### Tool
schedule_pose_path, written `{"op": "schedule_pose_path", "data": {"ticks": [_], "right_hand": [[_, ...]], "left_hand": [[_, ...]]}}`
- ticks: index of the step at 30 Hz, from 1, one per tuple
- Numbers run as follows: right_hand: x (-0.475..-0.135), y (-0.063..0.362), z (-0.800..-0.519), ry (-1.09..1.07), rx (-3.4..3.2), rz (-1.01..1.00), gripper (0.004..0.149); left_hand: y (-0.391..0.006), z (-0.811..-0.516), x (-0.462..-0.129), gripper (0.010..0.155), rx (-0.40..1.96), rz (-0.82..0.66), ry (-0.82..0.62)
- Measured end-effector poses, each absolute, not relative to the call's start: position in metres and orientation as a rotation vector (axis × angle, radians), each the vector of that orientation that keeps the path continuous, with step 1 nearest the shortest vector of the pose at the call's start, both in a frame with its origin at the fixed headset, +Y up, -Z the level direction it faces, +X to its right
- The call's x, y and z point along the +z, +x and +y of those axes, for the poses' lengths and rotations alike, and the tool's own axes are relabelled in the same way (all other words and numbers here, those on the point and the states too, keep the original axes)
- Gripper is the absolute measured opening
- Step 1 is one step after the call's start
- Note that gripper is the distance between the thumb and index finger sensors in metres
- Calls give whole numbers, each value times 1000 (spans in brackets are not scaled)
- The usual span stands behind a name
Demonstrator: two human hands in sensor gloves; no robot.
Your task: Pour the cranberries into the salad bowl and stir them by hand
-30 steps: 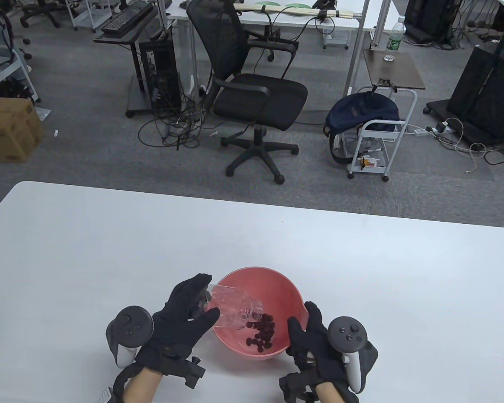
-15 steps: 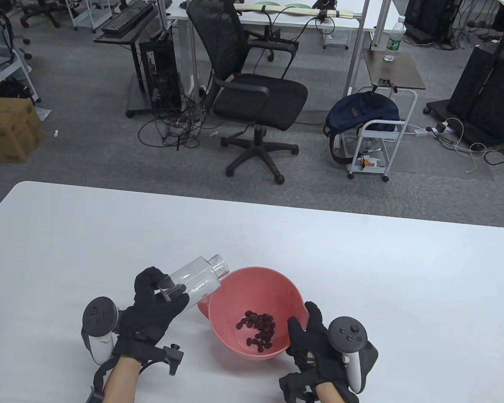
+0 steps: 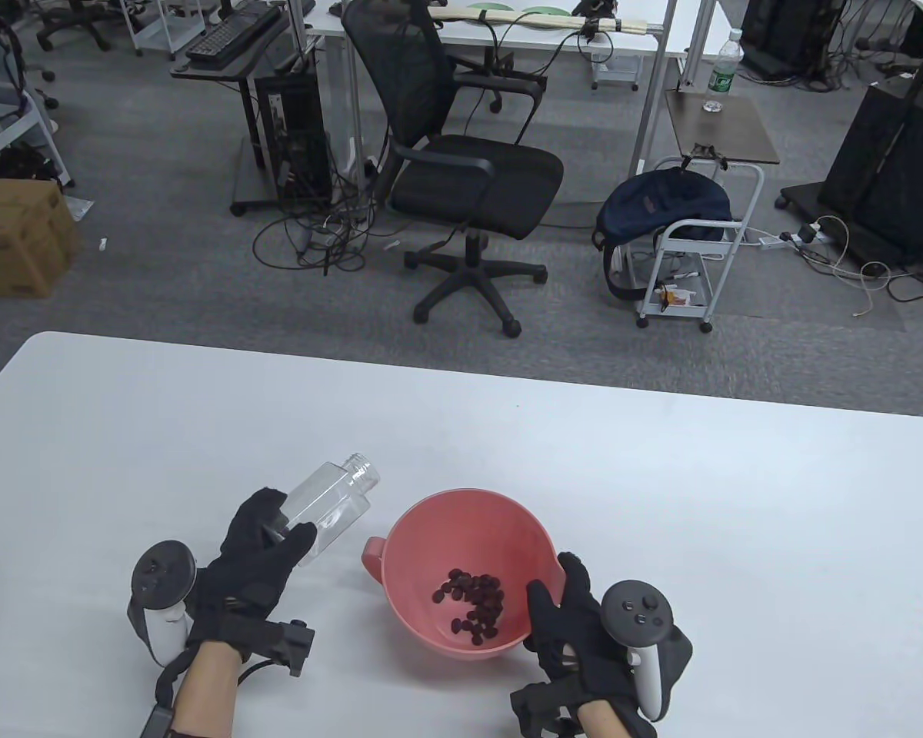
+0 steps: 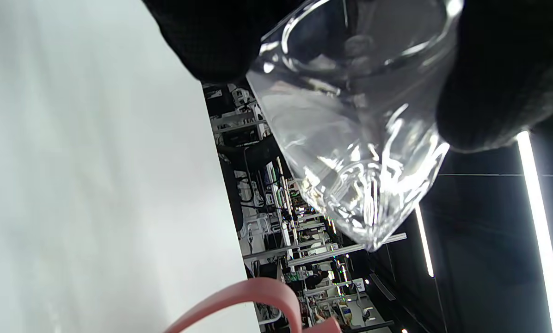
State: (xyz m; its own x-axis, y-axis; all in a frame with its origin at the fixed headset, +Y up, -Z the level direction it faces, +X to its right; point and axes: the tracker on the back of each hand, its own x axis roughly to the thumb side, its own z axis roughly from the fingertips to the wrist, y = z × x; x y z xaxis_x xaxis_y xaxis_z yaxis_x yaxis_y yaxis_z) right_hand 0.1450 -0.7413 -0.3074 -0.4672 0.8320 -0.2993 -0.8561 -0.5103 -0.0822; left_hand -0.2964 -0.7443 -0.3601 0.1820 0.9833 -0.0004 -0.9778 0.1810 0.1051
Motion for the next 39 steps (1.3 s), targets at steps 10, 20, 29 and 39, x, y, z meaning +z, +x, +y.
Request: {"op": "schedule_pose_path", "data": {"ticks": [10,20,29,39], "right_hand": [[-308,145,-742,-367,2071,98,70],[-308,146,-742,-367,2071,97,70],[-308,146,-741,-365,2073,99,70],[-308,146,-742,-366,2073,100,70]], "left_hand": [[-299,-756,-366,99,1333,123,61],[-303,-761,-370,101,845,274,27],[-301,-772,-378,101,628,295,-96],[-299,-783,-383,101,506,290,-215]]}}
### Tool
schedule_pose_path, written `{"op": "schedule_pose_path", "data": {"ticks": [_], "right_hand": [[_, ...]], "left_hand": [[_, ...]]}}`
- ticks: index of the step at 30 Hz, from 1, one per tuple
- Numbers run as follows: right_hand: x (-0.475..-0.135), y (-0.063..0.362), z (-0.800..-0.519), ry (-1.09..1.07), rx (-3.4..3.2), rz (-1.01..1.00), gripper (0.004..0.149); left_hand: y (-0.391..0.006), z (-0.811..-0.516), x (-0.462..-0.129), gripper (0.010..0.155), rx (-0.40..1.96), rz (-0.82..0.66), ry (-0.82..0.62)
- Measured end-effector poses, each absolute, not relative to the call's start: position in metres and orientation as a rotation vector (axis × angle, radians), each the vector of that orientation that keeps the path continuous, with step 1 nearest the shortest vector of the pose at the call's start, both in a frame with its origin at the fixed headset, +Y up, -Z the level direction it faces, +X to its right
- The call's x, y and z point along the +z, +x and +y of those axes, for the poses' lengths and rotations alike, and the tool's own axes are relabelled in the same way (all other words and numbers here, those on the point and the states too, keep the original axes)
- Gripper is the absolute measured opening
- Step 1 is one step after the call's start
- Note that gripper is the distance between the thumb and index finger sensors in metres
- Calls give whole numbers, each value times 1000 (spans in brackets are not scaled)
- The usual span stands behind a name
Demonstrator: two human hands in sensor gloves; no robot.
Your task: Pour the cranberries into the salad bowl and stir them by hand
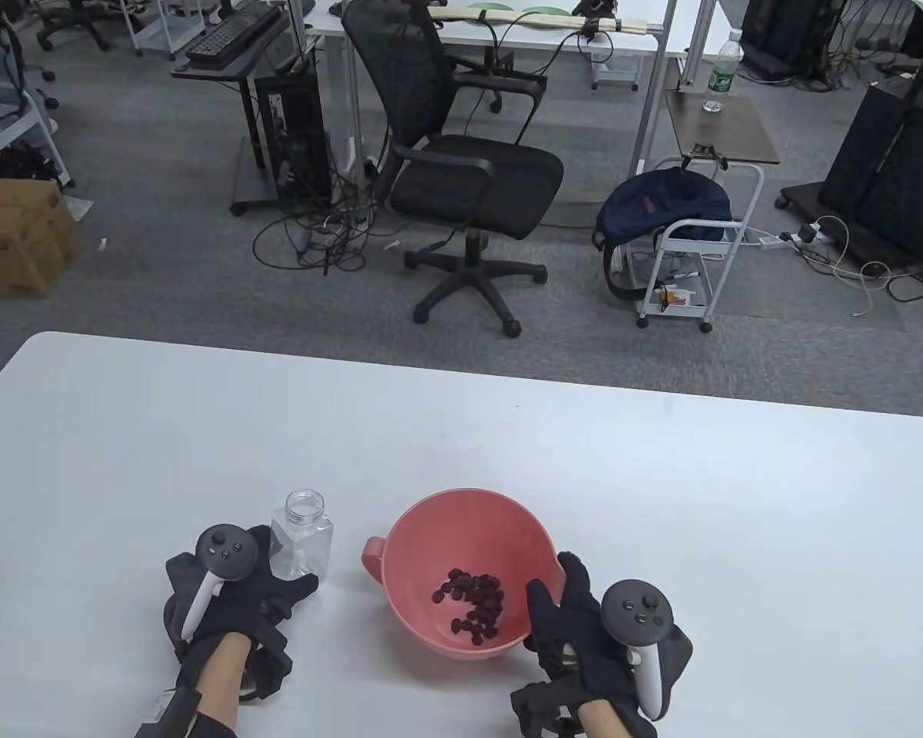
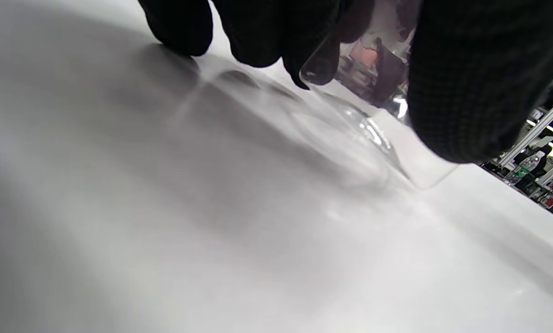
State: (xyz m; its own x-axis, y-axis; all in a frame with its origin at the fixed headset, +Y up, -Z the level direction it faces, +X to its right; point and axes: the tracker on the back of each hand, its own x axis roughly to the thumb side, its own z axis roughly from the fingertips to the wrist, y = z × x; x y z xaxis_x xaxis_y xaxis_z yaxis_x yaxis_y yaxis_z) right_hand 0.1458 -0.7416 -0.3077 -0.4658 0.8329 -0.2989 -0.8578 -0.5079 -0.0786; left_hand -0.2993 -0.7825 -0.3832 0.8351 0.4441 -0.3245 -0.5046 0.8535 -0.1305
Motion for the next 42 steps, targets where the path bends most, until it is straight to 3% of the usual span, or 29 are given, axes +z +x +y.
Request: {"op": "schedule_pose_path", "data": {"ticks": [9,14,19,26,32,35,42], "right_hand": [[-308,146,-742,-365,2074,102,70],[-308,146,-742,-364,2074,105,70],[-308,146,-742,-366,2073,101,70],[-307,145,-743,-375,2061,99,71],[-307,145,-743,-376,2057,101,71],[-306,145,-743,-378,2053,100,71],[-306,146,-744,-375,2052,103,72]], "left_hand": [[-300,-787,-384,101,450,284,-250],[-302,-779,-382,119,489,244,-351],[-301,-755,-373,126,541,188,-371],[-294,-703,-357,128,557,172,-258],[-263,-637,-336,124,498,107,-60],[-236,-609,-327,113,488,41,29],[-160,-587,-327,84,520,-182,-3]]}}
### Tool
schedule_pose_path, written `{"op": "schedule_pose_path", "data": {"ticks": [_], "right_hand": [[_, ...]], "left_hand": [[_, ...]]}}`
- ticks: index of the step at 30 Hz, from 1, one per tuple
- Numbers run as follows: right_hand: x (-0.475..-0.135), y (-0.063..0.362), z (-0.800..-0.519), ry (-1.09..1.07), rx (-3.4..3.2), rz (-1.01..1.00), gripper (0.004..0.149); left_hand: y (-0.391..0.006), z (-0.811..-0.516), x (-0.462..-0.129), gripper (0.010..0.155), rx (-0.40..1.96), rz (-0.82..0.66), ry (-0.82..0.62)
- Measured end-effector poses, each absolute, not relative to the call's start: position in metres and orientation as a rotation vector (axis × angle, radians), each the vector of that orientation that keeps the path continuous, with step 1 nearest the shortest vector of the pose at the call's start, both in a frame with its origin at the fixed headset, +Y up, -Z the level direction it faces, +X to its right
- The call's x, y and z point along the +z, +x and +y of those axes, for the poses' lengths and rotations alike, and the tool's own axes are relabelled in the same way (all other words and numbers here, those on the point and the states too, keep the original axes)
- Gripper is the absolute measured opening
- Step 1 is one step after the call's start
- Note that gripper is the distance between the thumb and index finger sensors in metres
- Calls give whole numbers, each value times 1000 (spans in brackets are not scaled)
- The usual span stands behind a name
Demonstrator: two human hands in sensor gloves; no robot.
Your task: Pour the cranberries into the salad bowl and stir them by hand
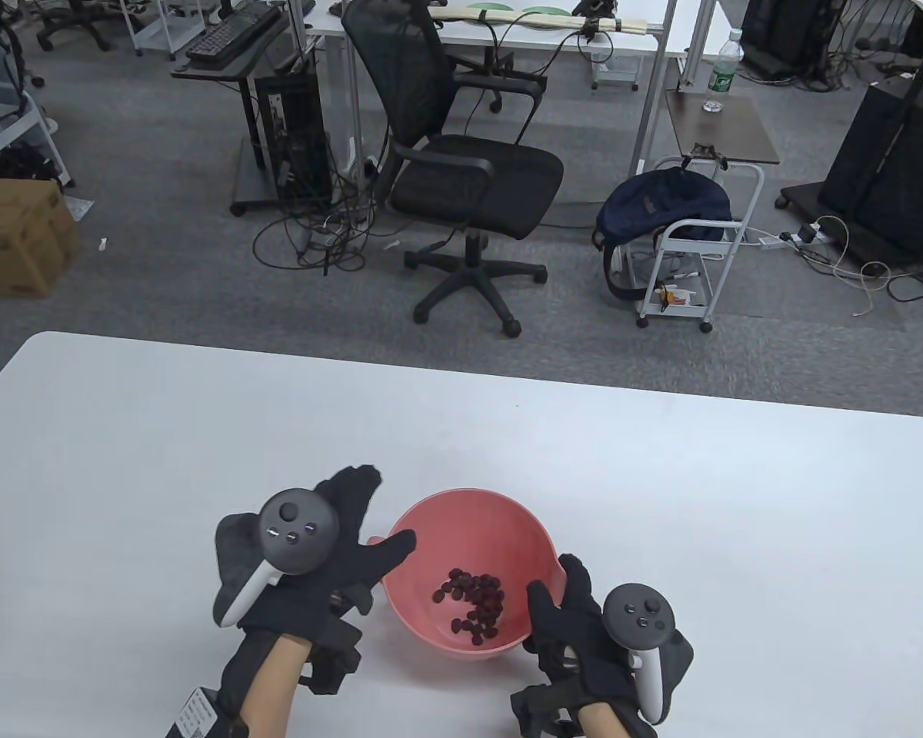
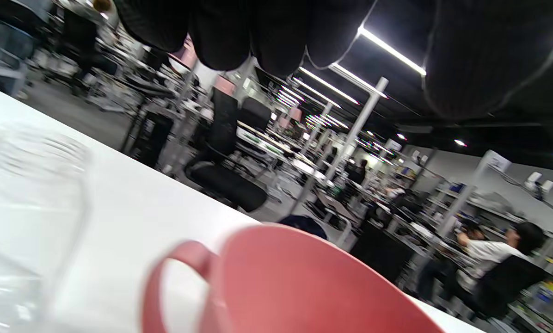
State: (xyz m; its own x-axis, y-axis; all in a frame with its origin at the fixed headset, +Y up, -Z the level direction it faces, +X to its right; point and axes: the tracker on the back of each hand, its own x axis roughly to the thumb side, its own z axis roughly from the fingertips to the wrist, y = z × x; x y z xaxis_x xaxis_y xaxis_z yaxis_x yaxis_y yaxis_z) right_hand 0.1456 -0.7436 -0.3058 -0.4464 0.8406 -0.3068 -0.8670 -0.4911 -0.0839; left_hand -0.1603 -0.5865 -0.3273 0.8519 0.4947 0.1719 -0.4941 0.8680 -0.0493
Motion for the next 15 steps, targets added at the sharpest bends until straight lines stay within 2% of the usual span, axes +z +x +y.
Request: {"op": "schedule_pose_path", "data": {"ticks": [5,10,15], "right_hand": [[-306,146,-744,-372,2052,106,72],[-306,146,-744,-370,2053,107,72],[-307,146,-744,-370,2053,109,72]], "left_hand": [[-113,-597,-330,64,485,-273,-14],[-77,-619,-342,60,440,-325,-90],[-56,-643,-356,58,392,-319,-186]]}}
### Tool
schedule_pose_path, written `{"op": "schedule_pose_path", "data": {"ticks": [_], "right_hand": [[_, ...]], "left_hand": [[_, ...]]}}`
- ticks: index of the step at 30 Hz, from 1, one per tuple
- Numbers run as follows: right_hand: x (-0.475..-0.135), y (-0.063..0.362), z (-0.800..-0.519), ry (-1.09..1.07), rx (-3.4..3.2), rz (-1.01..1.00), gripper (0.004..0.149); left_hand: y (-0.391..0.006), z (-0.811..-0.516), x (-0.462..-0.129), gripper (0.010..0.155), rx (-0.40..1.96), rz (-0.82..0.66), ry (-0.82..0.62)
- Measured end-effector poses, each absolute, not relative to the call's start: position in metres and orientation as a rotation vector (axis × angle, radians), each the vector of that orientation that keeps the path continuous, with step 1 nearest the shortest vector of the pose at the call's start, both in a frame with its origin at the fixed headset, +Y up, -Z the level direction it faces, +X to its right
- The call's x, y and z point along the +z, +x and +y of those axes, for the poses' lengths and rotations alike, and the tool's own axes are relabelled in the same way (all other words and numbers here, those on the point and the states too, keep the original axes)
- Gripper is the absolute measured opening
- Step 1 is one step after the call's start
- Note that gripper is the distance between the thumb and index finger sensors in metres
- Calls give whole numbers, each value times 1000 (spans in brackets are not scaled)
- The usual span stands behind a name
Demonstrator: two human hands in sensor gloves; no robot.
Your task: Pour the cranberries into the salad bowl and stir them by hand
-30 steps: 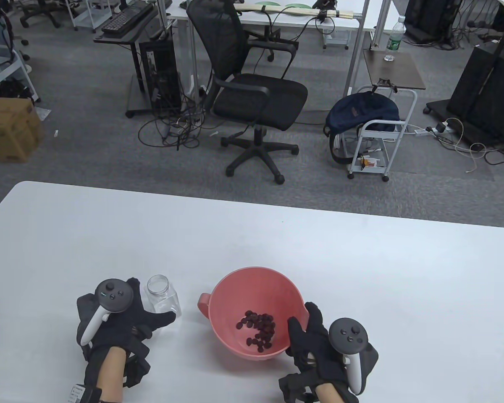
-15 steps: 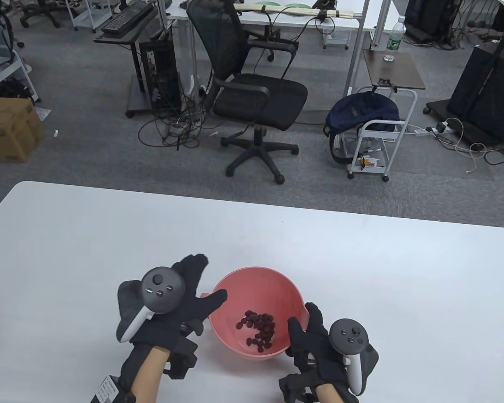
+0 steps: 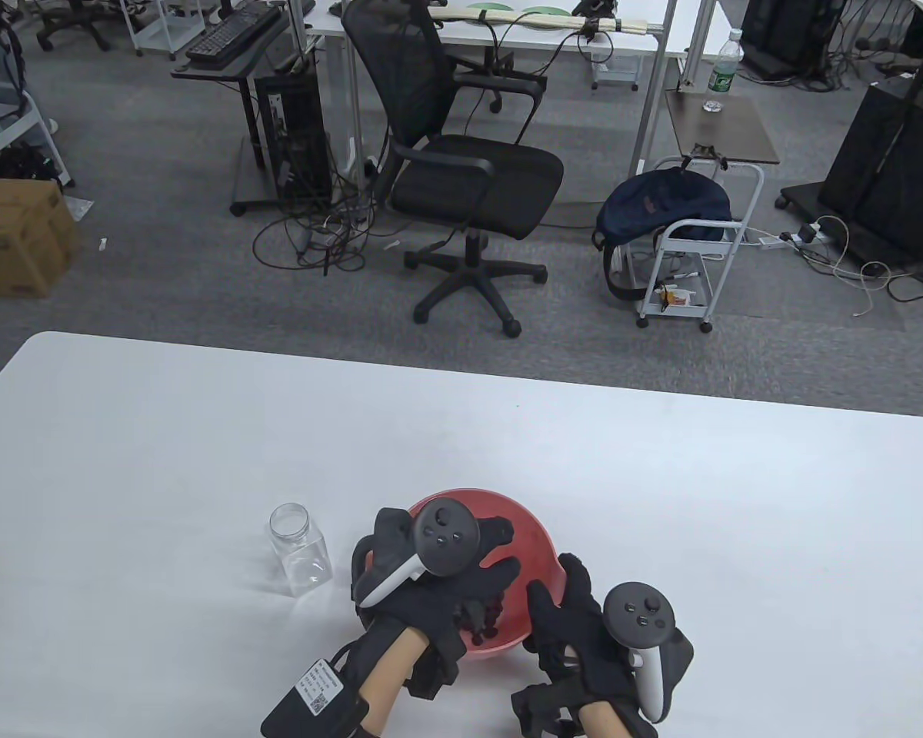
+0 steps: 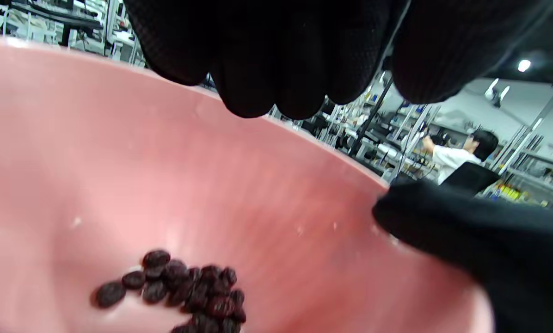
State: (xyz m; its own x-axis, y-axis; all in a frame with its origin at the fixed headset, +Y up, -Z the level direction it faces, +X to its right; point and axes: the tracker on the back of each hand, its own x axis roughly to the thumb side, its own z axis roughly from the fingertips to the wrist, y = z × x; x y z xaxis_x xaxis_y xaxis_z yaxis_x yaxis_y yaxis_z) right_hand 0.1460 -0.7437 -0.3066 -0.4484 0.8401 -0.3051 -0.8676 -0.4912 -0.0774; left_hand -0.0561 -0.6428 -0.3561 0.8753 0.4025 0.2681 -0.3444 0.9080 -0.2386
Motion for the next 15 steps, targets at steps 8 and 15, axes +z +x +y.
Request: {"op": "schedule_pose_path", "data": {"ticks": [8,15], "right_hand": [[-307,146,-744,-369,2052,112,71],[-307,146,-744,-369,2054,111,72]], "left_hand": [[-38,-678,-374,57,302,-319,-384],[-33,-703,-383,61,216,-311,-507]]}}
